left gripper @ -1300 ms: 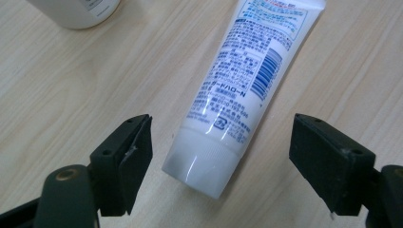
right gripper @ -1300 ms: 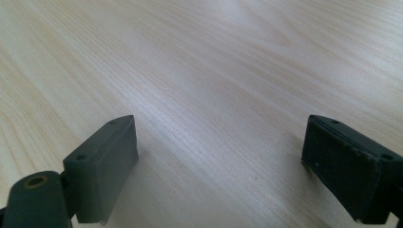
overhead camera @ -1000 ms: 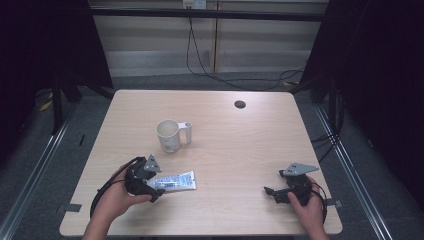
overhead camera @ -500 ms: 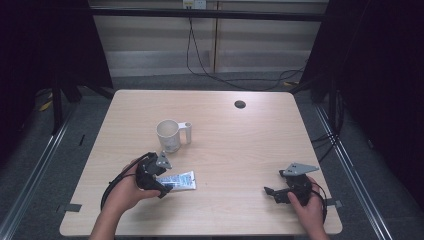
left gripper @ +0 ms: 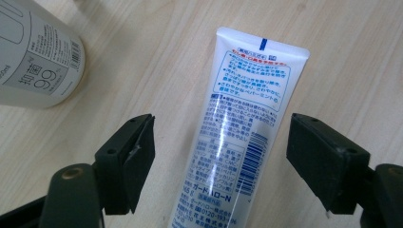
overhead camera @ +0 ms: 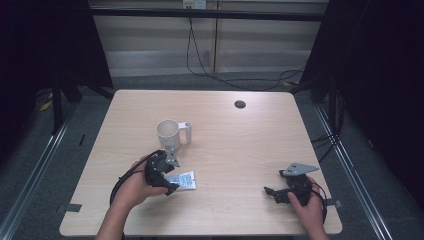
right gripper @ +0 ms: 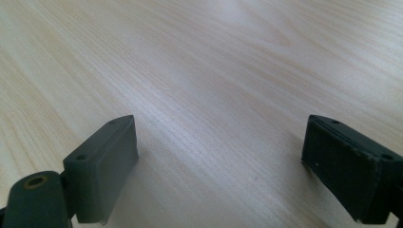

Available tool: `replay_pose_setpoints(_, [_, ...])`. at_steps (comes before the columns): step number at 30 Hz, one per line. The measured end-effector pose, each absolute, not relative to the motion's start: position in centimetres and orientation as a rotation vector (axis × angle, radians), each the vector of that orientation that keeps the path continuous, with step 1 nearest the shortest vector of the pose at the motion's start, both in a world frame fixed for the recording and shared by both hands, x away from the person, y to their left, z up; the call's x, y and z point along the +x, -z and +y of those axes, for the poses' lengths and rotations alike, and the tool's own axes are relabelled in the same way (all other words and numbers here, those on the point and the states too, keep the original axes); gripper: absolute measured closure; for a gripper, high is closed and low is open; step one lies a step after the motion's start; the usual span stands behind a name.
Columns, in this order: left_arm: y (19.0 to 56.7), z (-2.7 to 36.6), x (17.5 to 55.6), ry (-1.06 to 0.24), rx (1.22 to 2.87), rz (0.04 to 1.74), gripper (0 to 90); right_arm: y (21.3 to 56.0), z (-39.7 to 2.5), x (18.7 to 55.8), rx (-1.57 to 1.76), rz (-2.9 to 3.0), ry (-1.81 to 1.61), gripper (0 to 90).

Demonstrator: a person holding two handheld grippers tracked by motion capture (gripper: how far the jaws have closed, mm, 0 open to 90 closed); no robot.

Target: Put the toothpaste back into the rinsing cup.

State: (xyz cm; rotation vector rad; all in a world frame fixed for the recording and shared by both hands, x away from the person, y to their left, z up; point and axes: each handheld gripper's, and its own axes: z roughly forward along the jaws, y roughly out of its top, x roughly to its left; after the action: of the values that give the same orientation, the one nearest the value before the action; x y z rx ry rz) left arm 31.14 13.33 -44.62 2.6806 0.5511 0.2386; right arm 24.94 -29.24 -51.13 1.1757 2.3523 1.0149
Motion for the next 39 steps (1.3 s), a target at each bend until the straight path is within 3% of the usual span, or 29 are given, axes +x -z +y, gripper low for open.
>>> replay_pose_setpoints(31, [45.2,11.6,31.5,-0.183,2.793,0.478,28.4,51.1,-29.2,25.0,1.174,2.353,-1.016,11.1])
replay_pose_setpoints(39, [45.9,11.2,31.6,-0.161,2.834,0.426,36.5,51.1,-29.2,25.0,1.174,2.352,-1.016,11.0])
